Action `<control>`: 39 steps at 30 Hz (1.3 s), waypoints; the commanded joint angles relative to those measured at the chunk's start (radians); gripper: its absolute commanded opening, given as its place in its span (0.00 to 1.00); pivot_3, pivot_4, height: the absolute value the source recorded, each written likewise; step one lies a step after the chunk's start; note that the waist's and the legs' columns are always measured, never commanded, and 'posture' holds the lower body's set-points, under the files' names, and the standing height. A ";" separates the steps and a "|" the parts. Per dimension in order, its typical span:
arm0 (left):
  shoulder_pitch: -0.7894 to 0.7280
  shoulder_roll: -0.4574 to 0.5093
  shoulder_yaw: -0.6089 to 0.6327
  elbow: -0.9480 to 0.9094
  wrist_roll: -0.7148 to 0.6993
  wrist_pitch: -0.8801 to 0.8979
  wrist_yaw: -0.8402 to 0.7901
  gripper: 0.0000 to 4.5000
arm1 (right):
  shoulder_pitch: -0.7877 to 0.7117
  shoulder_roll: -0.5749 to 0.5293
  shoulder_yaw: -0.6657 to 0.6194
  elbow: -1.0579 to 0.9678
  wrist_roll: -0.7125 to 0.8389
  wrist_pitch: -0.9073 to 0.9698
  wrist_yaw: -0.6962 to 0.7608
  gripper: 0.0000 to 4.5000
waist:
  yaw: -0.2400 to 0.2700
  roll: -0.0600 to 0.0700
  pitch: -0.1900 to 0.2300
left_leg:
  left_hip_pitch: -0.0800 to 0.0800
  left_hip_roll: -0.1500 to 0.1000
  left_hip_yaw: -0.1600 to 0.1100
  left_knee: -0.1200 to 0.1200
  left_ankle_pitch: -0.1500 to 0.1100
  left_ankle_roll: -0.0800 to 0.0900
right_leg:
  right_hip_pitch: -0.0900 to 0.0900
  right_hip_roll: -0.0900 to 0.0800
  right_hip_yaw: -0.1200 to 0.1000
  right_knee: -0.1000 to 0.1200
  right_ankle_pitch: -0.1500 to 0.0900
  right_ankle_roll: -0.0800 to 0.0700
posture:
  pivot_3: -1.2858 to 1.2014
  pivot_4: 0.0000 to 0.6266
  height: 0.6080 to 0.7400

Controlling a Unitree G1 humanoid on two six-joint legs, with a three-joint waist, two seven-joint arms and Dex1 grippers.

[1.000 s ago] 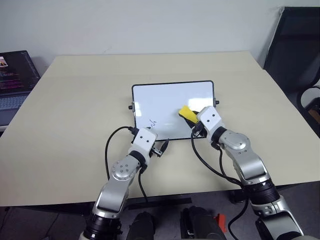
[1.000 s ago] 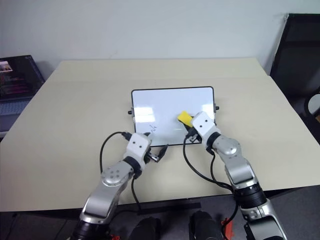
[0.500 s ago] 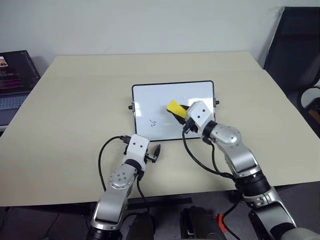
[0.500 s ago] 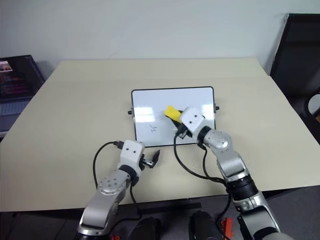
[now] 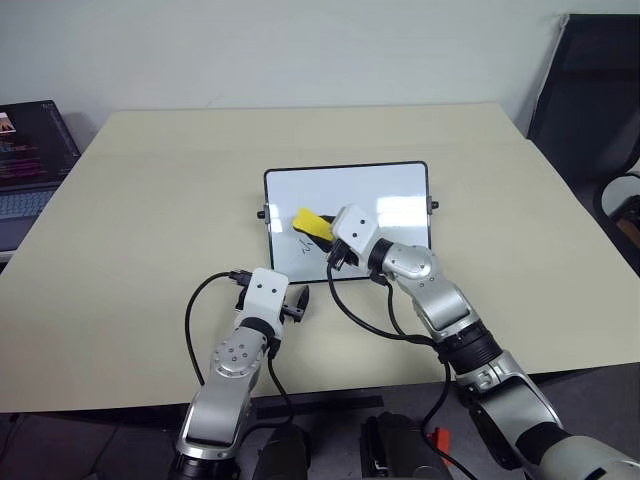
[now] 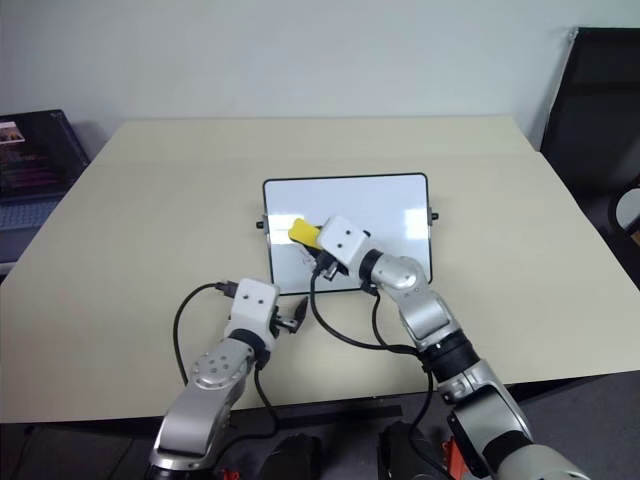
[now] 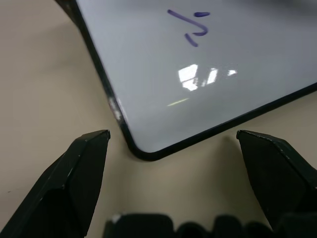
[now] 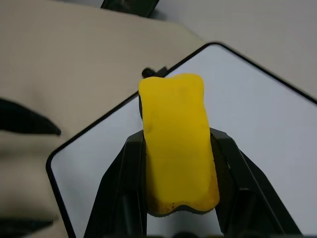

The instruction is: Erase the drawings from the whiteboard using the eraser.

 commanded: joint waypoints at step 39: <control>-0.033 0.042 0.061 -0.006 0.008 -0.006 0.003 1.00 | 0.047 -0.014 0.071 -0.012 -0.187 0.069 -0.057 0.29 | -0.001 0.000 0.000 | 0.003 0.000 0.000 0.001 0.000 0.000 | 0.002 0.000 0.000 0.002 0.000 0.000 | 0.52 0.24 1.00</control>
